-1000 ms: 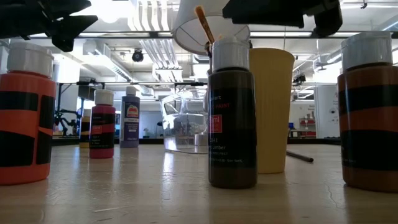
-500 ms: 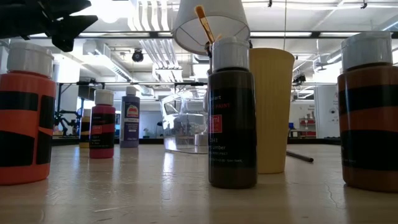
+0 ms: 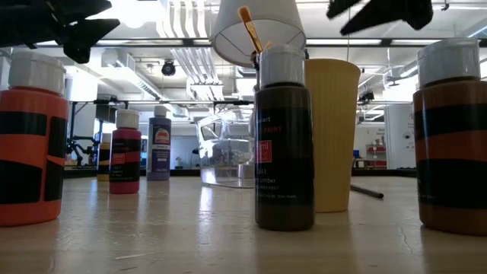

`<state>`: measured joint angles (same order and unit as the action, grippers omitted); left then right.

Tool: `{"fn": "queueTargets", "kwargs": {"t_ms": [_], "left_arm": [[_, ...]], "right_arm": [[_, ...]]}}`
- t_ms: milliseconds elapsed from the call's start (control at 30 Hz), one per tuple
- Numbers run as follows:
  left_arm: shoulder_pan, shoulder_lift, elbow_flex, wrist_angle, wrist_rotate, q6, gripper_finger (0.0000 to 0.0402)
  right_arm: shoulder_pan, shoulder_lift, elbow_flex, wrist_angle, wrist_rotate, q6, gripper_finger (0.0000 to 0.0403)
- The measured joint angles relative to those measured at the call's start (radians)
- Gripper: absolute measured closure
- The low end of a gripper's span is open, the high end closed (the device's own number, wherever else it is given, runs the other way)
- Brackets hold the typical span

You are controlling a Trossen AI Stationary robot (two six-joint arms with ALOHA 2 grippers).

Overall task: Pick & Place Paint Supplies
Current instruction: Put the black paint brush into the yellow cup

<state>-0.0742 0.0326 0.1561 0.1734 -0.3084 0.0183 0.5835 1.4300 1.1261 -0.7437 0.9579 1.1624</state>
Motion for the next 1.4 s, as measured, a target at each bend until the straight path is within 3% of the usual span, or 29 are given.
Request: {"fn": "queueTargets", "kwargs": {"t_ms": [200, 567, 733, 1400], "left_arm": [[0.000, 0.000, 0.000, -0.001, 0.000, 0.000, 0.0183], [0.000, 0.000, 0.000, -0.004, 0.000, 0.000, 0.0183], [0.000, 0.000, 0.000, -0.003, 0.000, 0.000, 0.0183], [0.000, 0.000, 0.000, -0.003, 0.000, 0.000, 0.0183]], "right_arm": [[-0.080, -0.036, -0.015, -0.077, -0.131, 0.043, 0.0217], [-0.130, -0.060, -0.093, -0.197, -0.225, 0.215, 0.0215], [-0.190, -0.040, -0.145, -0.197, -0.303, 0.242, 0.0206], [-0.284, 0.079, -0.204, -0.040, -0.404, 0.185, 0.0161]]}}
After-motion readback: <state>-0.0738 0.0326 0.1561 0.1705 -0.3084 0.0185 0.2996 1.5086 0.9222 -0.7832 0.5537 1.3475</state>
